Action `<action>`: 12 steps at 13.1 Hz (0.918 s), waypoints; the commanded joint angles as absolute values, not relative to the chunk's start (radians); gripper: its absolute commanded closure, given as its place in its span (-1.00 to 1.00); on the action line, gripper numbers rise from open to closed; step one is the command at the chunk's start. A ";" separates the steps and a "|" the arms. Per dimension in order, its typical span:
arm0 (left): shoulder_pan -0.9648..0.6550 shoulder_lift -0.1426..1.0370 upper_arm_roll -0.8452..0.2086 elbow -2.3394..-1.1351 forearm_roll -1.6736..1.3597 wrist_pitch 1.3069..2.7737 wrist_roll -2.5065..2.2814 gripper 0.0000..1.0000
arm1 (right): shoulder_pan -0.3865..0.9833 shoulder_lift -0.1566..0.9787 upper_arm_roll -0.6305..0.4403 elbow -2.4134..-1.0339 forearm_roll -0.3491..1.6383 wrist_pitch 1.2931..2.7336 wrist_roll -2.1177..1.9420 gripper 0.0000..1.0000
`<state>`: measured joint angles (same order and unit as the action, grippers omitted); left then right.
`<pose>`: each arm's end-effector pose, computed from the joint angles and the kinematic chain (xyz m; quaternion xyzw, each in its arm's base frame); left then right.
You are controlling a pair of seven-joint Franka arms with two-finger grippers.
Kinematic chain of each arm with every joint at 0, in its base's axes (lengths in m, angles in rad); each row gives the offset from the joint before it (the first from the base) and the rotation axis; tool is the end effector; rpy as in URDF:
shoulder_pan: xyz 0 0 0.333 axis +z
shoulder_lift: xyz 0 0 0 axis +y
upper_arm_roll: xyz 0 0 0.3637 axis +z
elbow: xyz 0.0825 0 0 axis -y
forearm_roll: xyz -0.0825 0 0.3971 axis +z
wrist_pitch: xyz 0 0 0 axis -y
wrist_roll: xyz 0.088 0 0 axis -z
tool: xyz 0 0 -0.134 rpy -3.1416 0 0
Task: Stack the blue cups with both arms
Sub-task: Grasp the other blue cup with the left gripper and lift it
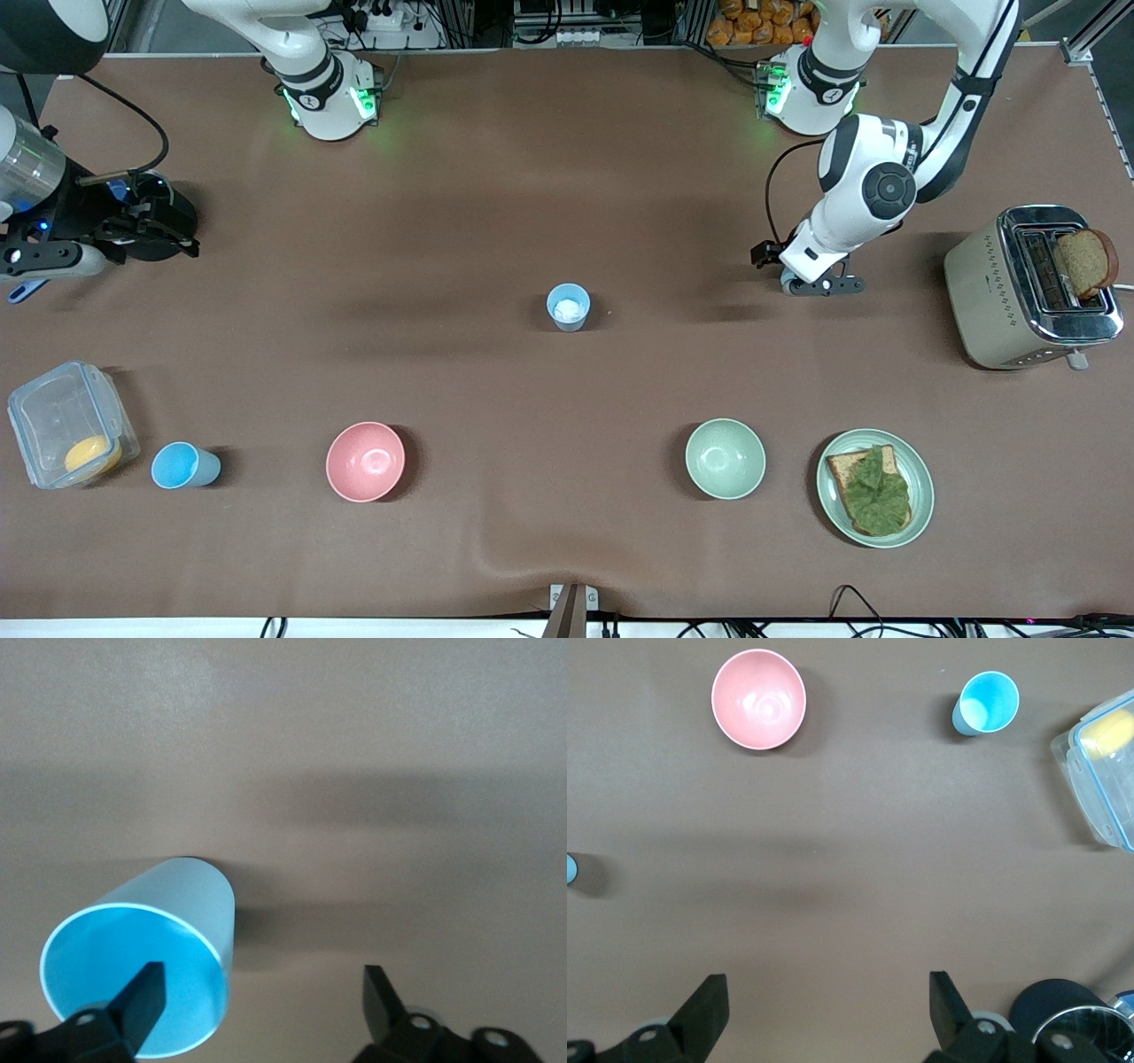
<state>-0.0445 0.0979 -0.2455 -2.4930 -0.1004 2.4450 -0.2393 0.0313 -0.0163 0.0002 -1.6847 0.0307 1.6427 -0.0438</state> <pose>0.4433 -0.1358 0.2478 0.9965 0.0151 -0.0801 0.0210 0.5639 0.0217 0.6052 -0.9991 -0.0363 0.0128 0.0154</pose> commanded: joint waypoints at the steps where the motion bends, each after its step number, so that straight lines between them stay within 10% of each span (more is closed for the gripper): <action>1: -0.012 0.072 -0.255 -2.523 -0.110 2.461 -0.195 -0.03 | 0.015 -0.003 0.009 -1.657 0.017 1.621 -0.034 -1.00; 6: 0.023 0.072 -0.247 -2.537 -0.112 2.450 -0.106 1.00 | 0.014 -0.003 0.009 -1.658 0.020 1.609 -0.034 -1.00; 12: -0.009 0.063 -0.252 -2.436 -0.123 2.418 -0.135 1.00 | 0.014 -0.003 0.009 -1.657 0.025 1.611 -0.034 -1.00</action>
